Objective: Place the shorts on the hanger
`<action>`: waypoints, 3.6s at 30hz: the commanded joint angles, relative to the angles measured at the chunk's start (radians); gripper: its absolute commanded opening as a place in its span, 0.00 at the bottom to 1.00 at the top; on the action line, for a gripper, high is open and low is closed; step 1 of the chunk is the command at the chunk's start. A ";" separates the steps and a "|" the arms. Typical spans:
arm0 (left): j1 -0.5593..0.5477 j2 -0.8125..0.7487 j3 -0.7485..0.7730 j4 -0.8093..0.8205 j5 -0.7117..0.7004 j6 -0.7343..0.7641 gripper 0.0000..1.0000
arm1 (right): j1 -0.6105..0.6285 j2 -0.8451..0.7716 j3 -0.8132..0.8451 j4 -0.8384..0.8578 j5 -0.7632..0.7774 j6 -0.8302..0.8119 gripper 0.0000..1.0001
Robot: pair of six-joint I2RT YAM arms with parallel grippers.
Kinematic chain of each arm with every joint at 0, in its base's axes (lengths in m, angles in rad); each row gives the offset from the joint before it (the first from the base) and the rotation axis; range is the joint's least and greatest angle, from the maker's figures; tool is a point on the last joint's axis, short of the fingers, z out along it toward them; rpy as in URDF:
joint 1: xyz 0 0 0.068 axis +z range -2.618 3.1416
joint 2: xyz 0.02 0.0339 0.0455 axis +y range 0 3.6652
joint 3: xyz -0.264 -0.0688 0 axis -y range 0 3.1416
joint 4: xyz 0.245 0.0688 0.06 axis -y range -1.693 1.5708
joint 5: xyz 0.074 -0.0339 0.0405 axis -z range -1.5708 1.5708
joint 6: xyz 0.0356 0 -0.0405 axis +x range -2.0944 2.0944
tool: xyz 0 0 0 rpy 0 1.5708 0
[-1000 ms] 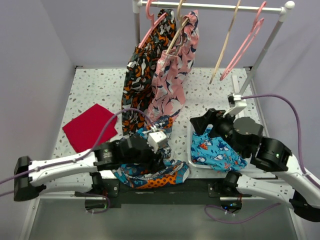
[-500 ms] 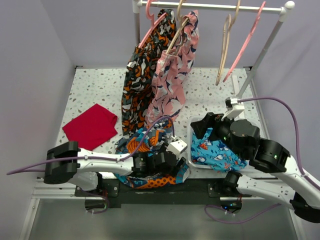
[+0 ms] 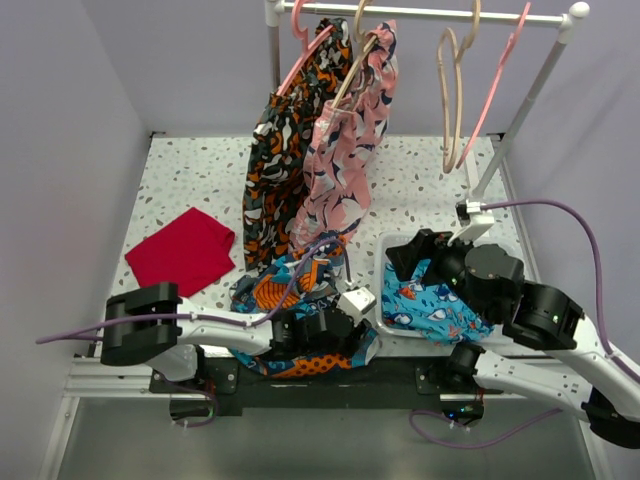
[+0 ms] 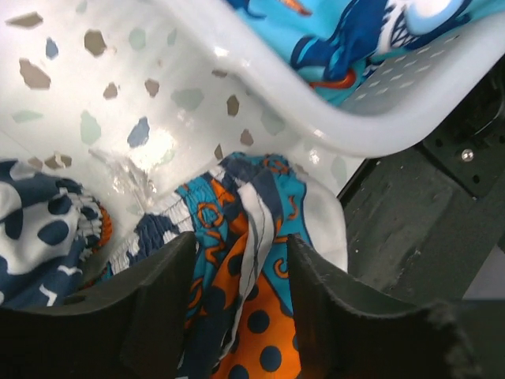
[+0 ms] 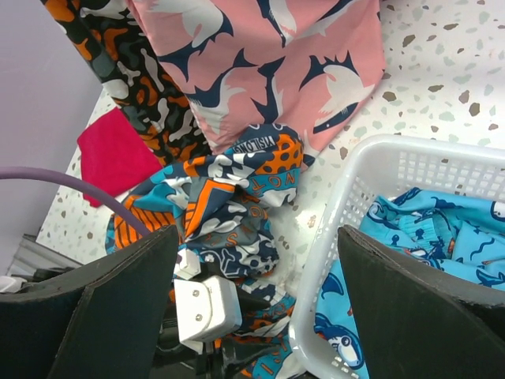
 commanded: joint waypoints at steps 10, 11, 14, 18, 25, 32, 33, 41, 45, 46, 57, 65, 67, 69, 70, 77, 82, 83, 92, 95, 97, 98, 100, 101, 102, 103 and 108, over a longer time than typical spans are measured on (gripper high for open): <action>-0.006 -0.402 -0.028 -0.422 -0.244 -0.212 0.00 | 0.001 0.068 -0.027 0.059 0.008 -0.023 0.88; -0.006 -0.510 -0.021 -0.490 -0.277 -0.242 0.00 | -0.001 0.080 -0.029 0.072 0.003 -0.030 0.88; -0.008 -0.703 0.036 -0.775 -0.428 -0.354 0.00 | 0.001 0.126 -0.032 0.112 -0.028 -0.045 0.88; -0.005 -0.891 0.154 -1.047 -0.548 -0.447 0.00 | 0.001 0.213 -0.043 0.192 -0.095 -0.065 0.86; -0.005 -1.118 0.235 -1.072 -0.610 -0.279 0.00 | -0.002 0.391 -0.063 0.347 -0.250 -0.082 0.67; -0.005 -1.171 0.314 -1.093 -0.659 -0.206 0.00 | 0.004 0.526 -0.133 0.496 -0.458 -0.084 0.62; -0.005 -1.163 0.321 -1.095 -0.659 -0.201 0.00 | 0.024 0.531 -0.165 0.513 -0.466 -0.084 0.62; -0.005 -1.117 0.344 -1.107 -0.673 -0.191 0.00 | 0.216 0.503 -0.305 0.714 -0.305 -0.073 0.69; -0.005 -1.114 0.357 -1.104 -0.674 -0.186 0.00 | 0.257 0.566 -0.328 0.801 -0.236 -0.064 0.69; -0.006 -1.114 0.360 -1.105 -0.676 -0.184 0.00 | 0.260 0.594 -0.328 0.816 -0.210 -0.065 0.69; -0.006 -1.088 0.397 -1.122 -0.670 -0.175 0.00 | 0.263 0.698 -0.282 0.909 0.149 -0.075 0.50; -0.005 -1.057 0.406 -1.076 -0.642 -0.099 0.00 | 0.263 0.459 -0.117 0.614 0.400 -0.168 0.00; -0.005 -1.059 0.368 -0.992 -0.615 -0.029 0.00 | 0.263 0.392 -0.038 0.533 0.409 -0.199 0.00; -0.005 -1.060 0.277 -0.862 -0.555 0.025 0.00 | 0.263 0.356 0.053 0.473 0.410 -0.236 0.00; -0.006 -1.048 0.248 -0.825 -0.542 0.056 0.00 | 0.263 0.338 0.092 0.403 0.410 -0.237 0.00; -0.005 -0.942 0.095 -0.615 -0.550 0.067 0.06 | 0.263 0.341 0.330 0.234 0.449 -0.282 0.00; -0.003 -0.884 0.044 -0.668 -0.493 -0.156 0.18 | 0.263 0.381 0.362 0.186 0.497 -0.288 0.00; -0.003 -0.885 0.021 -0.683 -0.449 -0.202 0.21 | 0.263 0.391 0.358 0.179 0.503 -0.285 0.00; -0.003 -1.007 0.024 -0.899 -0.194 -0.606 0.61 | 0.263 0.444 0.327 0.174 0.505 -0.257 0.00; -0.005 -0.987 0.090 -0.964 -0.182 -0.678 0.61 | 0.263 0.457 0.321 0.175 0.491 -0.254 0.00; -0.003 -0.968 0.140 -0.984 -0.188 -0.726 0.60 | 0.263 0.467 0.318 0.175 0.480 -0.247 0.00; -0.005 -0.961 0.156 -1.018 -0.195 -0.753 0.56 | 0.263 0.471 0.315 0.175 0.474 -0.243 0.00; -0.003 -0.951 0.197 -1.056 -0.215 -0.836 0.52 | 0.263 0.483 0.316 0.169 0.463 -0.237 0.00; -0.003 -0.953 0.209 -1.094 -0.229 -0.859 0.52 | 0.263 0.485 0.318 0.168 0.459 -0.234 0.00; -0.003 -0.953 0.223 -1.114 -0.243 -0.905 0.50 | 0.263 0.487 0.318 0.166 0.456 -0.233 0.00; -0.003 -0.953 0.254 -1.139 -0.292 -0.933 0.49 | 0.263 0.491 0.318 0.166 0.451 -0.231 0.00; -0.003 -0.903 0.315 -1.193 -0.435 -0.953 0.52 | 0.265 0.487 0.312 0.178 0.405 -0.220 0.00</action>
